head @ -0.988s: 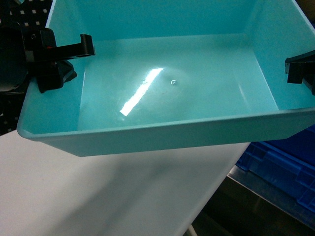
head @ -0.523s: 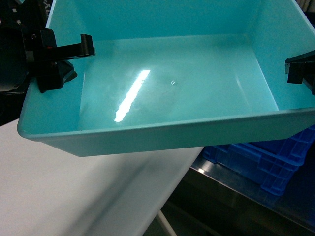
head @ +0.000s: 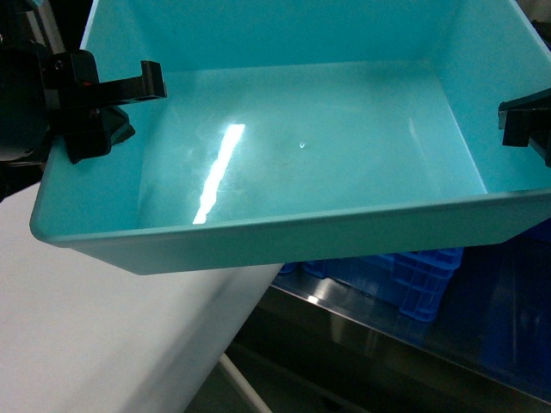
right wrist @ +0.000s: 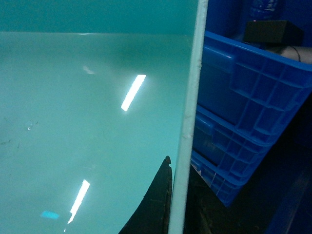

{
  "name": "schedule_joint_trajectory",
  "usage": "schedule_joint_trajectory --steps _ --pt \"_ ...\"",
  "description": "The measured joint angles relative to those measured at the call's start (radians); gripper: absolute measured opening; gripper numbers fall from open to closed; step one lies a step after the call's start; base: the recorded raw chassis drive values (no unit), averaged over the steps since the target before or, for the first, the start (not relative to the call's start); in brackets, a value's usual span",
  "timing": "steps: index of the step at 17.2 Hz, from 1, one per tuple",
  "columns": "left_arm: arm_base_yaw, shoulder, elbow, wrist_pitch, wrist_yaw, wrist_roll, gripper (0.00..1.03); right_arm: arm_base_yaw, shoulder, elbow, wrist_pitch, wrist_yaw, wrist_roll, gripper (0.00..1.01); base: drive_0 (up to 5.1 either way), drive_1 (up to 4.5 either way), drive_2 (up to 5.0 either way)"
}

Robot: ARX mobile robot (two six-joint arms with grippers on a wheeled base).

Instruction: Stack blue boxes stably on right

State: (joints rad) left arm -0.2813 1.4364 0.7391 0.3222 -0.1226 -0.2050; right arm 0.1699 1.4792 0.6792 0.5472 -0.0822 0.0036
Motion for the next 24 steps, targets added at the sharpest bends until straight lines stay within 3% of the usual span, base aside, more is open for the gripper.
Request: schedule_joint_trajectory --steps 24 --pt "0.000 0.000 0.000 0.000 0.000 0.000 0.05 0.000 -0.001 0.000 0.000 0.000 0.000 0.07 -1.6 -1.55 -1.6"
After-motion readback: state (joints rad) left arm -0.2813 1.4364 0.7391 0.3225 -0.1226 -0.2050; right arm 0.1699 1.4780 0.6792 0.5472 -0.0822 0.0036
